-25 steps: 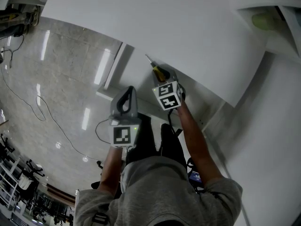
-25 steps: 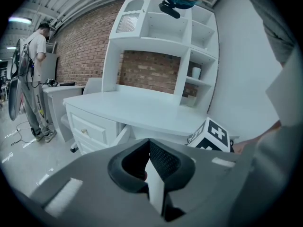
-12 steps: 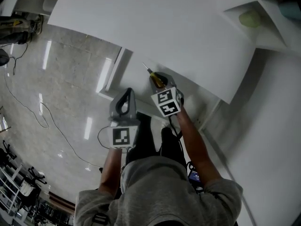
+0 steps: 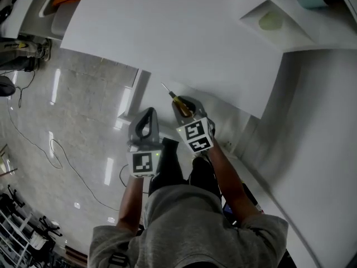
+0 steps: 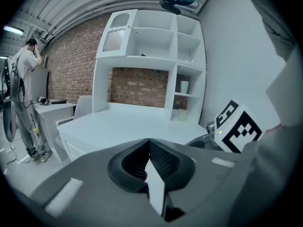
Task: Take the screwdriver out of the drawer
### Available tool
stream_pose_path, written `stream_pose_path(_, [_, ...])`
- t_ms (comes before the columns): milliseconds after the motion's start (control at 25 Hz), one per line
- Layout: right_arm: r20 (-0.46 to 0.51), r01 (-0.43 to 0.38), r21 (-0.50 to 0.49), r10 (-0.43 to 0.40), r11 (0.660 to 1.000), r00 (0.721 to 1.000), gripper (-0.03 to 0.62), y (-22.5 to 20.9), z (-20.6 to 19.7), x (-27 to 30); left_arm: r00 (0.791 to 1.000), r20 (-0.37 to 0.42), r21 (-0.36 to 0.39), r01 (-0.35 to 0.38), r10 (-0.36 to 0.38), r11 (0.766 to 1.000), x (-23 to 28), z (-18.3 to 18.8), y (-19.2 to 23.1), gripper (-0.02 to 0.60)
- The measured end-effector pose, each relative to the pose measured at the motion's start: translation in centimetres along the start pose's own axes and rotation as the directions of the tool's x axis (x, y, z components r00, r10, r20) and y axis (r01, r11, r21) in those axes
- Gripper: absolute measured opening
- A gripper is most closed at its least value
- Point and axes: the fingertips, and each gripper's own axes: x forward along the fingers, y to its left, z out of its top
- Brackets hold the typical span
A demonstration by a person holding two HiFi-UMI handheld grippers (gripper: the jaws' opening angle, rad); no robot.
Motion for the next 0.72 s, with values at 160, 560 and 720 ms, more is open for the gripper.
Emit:
stream_pose_path(160, [0.053, 0.039, 0.027, -0.040, 0.999, 0.998, 0.083, -0.1, 2.0, -3.0, 0.999, 0.019, 0.040, 0.046, -0.046, 0.998, -0.2, 2.2, -0.9, 0.012])
stream_pose_path(560, [0.151, 0.169, 0.119, -0.186, 0.978, 0.971, 0.083, -1.8, 5.9, -9.8, 0.985, 0.060, 0.111, 0.153, -0.161, 0.982, -0.1, 7.0, -3.0, 0.012])
stream_pose_path(720, [0.174, 0.218, 0.171, -0.248, 0.961, 0.953, 0.083, -3.3, 6.2, -11.6, 0.974, 0.074, 0.132, 0.204, -0.215, 0.970, 0.8, 8.3, -4.8, 0.012])
